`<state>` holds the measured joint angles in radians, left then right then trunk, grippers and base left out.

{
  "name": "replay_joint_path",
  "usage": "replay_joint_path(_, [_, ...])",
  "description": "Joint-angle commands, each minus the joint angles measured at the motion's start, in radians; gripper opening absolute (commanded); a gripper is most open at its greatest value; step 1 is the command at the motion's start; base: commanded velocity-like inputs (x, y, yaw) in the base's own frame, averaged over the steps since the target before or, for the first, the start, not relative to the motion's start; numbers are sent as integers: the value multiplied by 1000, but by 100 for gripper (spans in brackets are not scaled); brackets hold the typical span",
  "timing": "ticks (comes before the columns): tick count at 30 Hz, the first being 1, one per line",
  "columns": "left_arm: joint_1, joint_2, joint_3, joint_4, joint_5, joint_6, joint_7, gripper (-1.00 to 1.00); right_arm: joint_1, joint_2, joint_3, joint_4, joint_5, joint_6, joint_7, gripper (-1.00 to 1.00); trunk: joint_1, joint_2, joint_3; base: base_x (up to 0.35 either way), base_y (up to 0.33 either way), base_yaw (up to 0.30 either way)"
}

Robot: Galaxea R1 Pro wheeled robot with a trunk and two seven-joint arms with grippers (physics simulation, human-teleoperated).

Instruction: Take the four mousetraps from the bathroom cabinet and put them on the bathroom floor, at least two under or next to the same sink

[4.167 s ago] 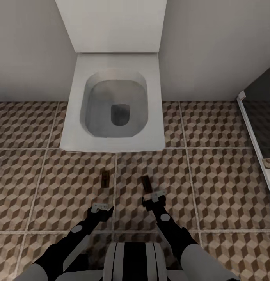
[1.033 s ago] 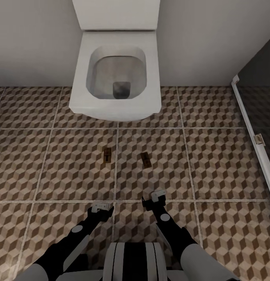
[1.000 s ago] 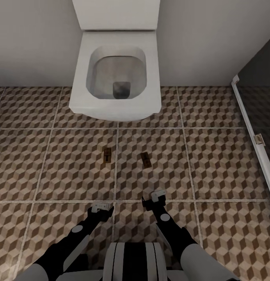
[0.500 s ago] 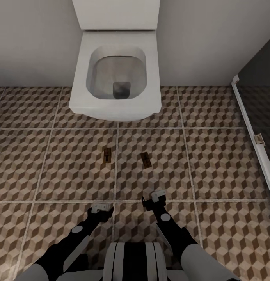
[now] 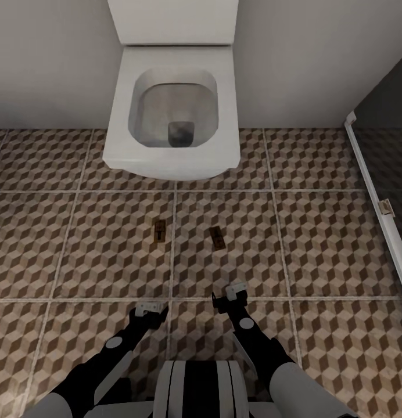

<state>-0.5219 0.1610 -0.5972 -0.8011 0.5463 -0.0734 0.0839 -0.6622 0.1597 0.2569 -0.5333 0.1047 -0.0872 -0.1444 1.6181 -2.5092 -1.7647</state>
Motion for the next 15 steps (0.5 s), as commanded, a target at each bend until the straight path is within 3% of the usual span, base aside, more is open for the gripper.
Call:
replay_joint_path(1, [-1, 1, -8, -2, 10, -8, 9, 100, -1, 0, 3, 1, 10, 0, -8, 100, 0, 0, 0, 0, 0, 0])
replay_joint_path(15, [-1, 17, 0, 10, 11, -19, 8, 100, -1, 8, 4, 12, 8, -45, 20, 100, 0, 0, 0, 0, 0, 0])
